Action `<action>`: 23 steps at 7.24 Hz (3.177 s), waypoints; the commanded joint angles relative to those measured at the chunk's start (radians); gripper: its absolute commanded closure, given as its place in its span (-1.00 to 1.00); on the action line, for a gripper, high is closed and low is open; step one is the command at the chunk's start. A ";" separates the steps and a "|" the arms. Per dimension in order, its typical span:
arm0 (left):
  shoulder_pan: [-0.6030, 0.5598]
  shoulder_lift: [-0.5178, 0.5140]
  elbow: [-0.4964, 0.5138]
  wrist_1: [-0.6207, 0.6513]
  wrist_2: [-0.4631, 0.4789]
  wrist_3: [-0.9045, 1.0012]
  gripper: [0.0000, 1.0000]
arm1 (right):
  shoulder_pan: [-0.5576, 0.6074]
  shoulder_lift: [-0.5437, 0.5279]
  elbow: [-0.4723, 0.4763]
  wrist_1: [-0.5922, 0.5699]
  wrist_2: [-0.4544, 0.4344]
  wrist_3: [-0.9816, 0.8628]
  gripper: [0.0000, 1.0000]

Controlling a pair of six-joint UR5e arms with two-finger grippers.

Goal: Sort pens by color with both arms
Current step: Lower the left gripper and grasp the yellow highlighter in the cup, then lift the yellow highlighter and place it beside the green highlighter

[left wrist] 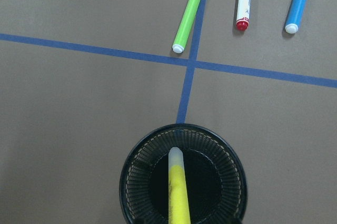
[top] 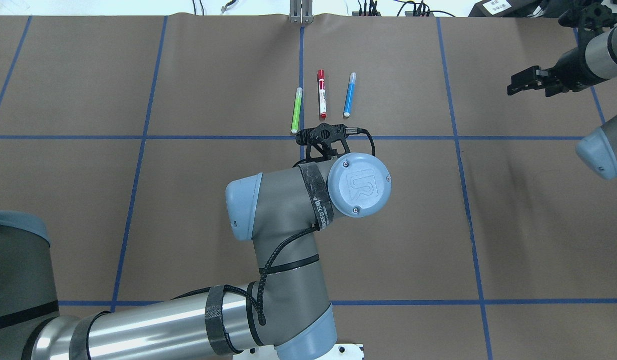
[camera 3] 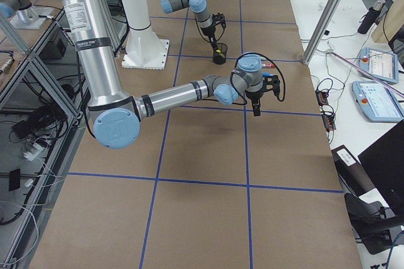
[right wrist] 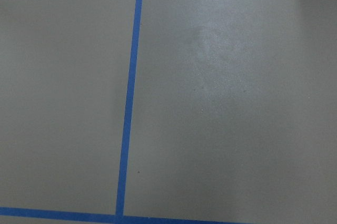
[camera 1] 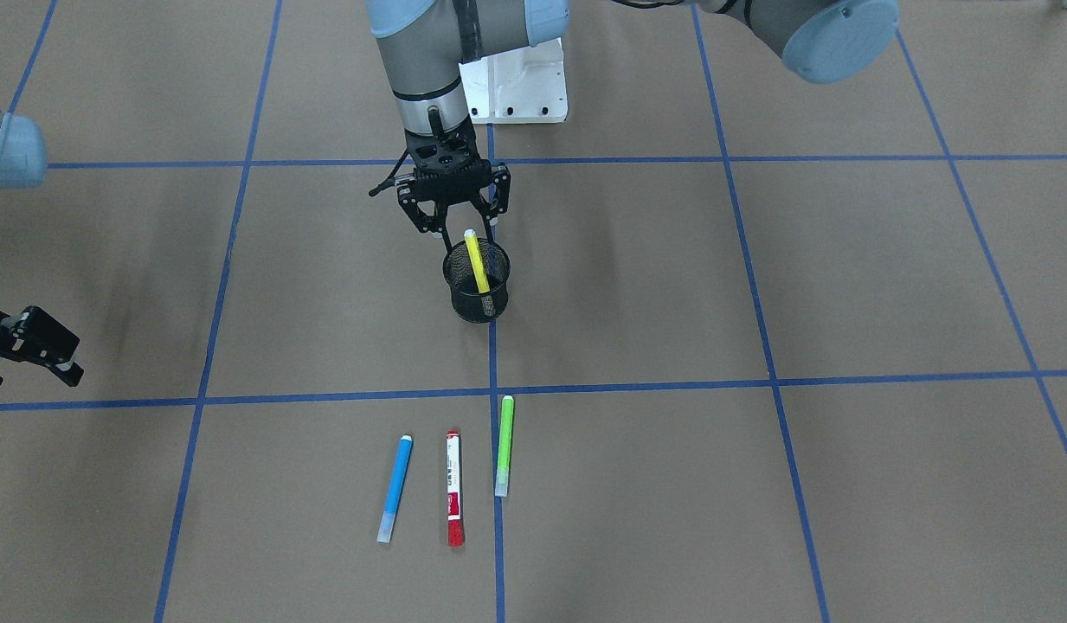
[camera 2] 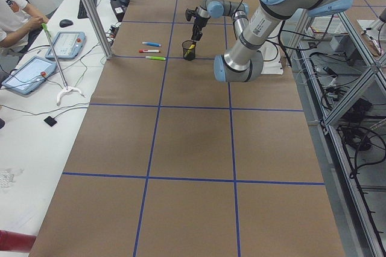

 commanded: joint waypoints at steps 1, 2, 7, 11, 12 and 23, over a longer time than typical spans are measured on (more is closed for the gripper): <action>0.000 0.002 0.001 0.000 -0.001 0.000 -0.11 | 0.000 0.002 0.000 0.000 0.000 0.000 -0.97; 0.000 0.011 -0.003 0.000 -0.001 0.000 -0.06 | 0.000 0.002 0.000 0.000 0.000 0.001 -0.97; 0.000 0.014 -0.005 0.001 -0.004 -0.002 0.77 | 0.000 0.003 0.002 0.000 0.001 0.003 -0.97; -0.001 0.013 -0.086 0.009 -0.013 -0.002 1.00 | 0.000 0.026 -0.005 -0.002 0.001 0.009 -0.97; -0.009 0.014 -0.120 0.011 -0.017 0.000 1.00 | 0.000 0.035 -0.012 -0.002 0.001 0.011 -0.97; -0.274 0.195 0.271 -0.848 0.108 0.008 1.00 | -0.017 0.086 -0.029 0.000 -0.002 0.165 -0.97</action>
